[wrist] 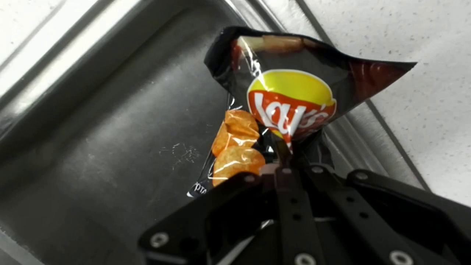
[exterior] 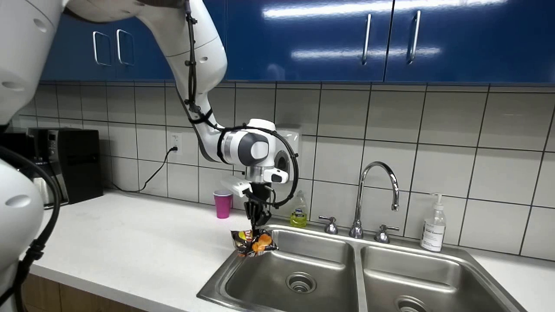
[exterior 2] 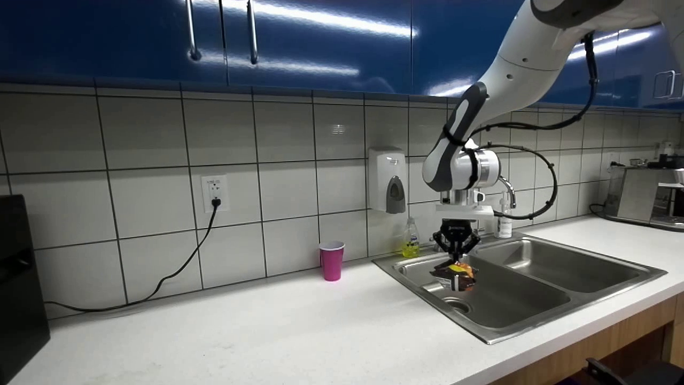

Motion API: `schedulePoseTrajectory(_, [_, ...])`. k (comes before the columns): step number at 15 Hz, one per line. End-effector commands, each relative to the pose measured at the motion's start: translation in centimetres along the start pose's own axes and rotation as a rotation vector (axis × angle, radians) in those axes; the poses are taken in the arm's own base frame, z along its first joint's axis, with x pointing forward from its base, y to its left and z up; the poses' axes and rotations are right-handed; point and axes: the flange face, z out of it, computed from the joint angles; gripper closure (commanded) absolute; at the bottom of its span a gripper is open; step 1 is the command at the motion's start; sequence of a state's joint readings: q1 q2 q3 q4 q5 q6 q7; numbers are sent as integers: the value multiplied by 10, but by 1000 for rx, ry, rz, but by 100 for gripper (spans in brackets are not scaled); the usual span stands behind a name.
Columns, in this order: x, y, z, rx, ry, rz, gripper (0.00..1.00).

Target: Put the black packet in the left sink

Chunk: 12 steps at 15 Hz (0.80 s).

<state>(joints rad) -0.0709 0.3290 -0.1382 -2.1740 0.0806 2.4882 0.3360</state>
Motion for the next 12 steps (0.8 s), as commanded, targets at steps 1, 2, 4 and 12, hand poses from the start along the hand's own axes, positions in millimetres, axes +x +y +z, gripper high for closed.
schedulePoseTrajectory(1, [17, 16, 31, 16, 34, 26, 100])
schedulePoseTrajectory(2, [20, 19, 40, 18, 42, 36, 100])
schedulePoseTrajectory(4, [26, 24, 58, 16, 53, 53, 100])
schedulePoseTrajectory(12, [37, 40, 119, -1, 56, 97, 100])
